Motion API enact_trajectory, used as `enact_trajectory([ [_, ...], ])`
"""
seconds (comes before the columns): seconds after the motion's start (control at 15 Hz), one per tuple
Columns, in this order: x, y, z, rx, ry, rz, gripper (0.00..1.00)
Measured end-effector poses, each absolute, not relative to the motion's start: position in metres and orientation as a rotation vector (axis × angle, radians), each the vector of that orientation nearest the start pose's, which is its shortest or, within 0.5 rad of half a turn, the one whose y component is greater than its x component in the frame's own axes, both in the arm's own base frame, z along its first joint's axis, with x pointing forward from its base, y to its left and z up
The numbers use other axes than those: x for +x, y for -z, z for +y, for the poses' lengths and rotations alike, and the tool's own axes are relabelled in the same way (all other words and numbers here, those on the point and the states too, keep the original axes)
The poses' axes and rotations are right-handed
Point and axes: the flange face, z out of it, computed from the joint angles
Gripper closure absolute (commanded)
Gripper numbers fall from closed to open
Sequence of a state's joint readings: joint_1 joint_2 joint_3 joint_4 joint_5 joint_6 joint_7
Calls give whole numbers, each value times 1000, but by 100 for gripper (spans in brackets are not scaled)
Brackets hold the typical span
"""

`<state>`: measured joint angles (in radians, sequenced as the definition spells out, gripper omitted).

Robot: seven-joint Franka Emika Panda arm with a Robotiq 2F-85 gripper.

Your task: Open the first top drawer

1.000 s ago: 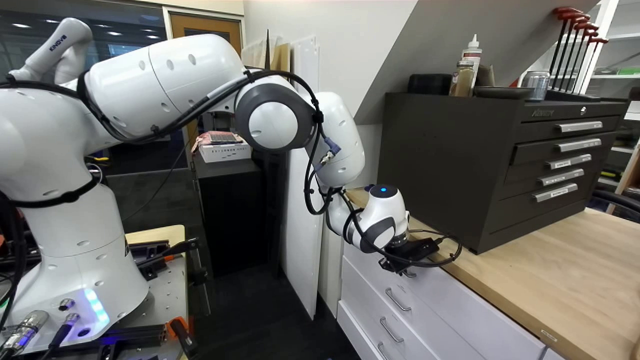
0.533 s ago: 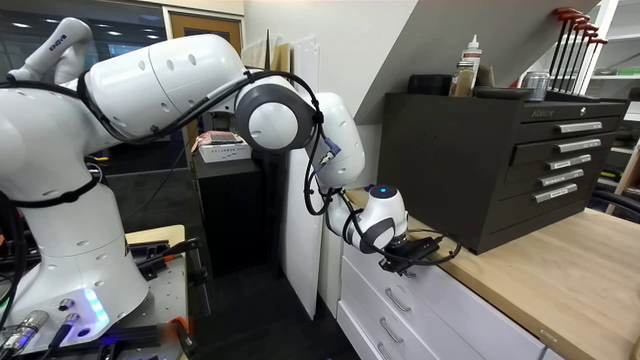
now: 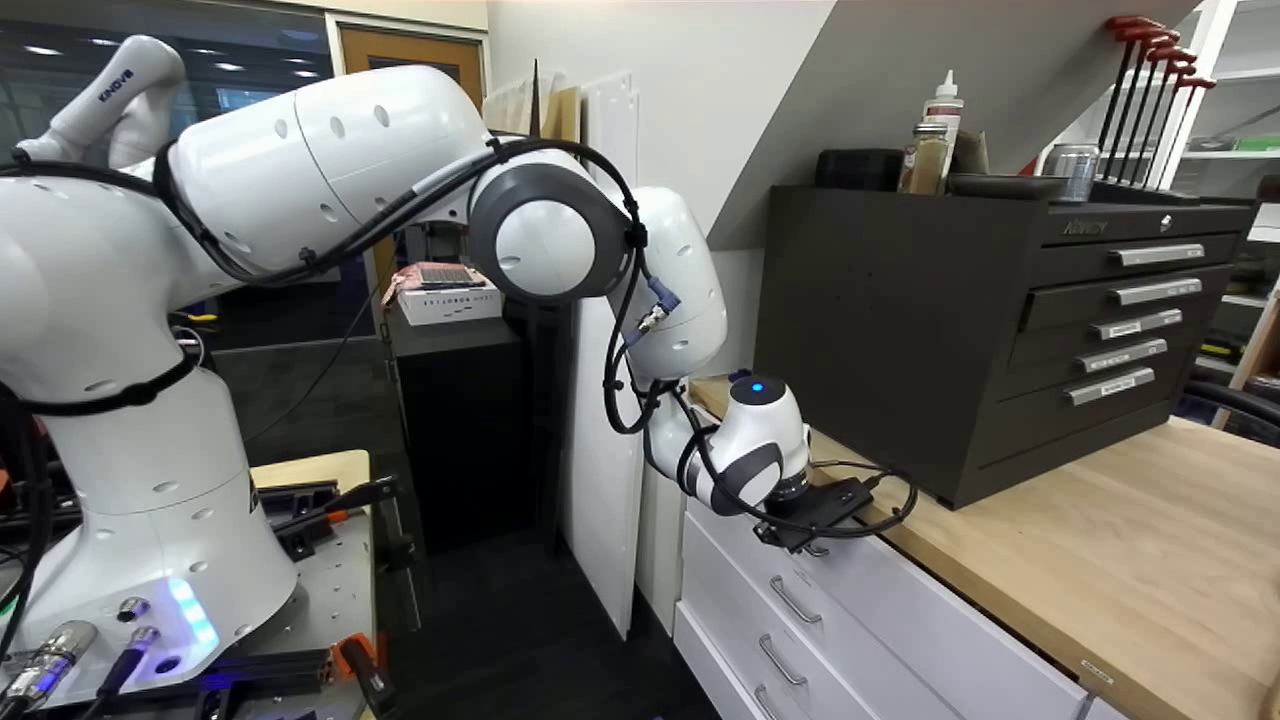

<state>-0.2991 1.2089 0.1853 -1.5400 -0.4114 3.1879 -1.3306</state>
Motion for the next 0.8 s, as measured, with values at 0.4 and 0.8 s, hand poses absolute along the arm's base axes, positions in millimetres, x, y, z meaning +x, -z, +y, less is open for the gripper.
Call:
enact_trajectory([
  [0.4,659,3,-61,-2469,697,-2241,97],
  [0.8,648,5,-62,-2479,727,-2230,97],
])
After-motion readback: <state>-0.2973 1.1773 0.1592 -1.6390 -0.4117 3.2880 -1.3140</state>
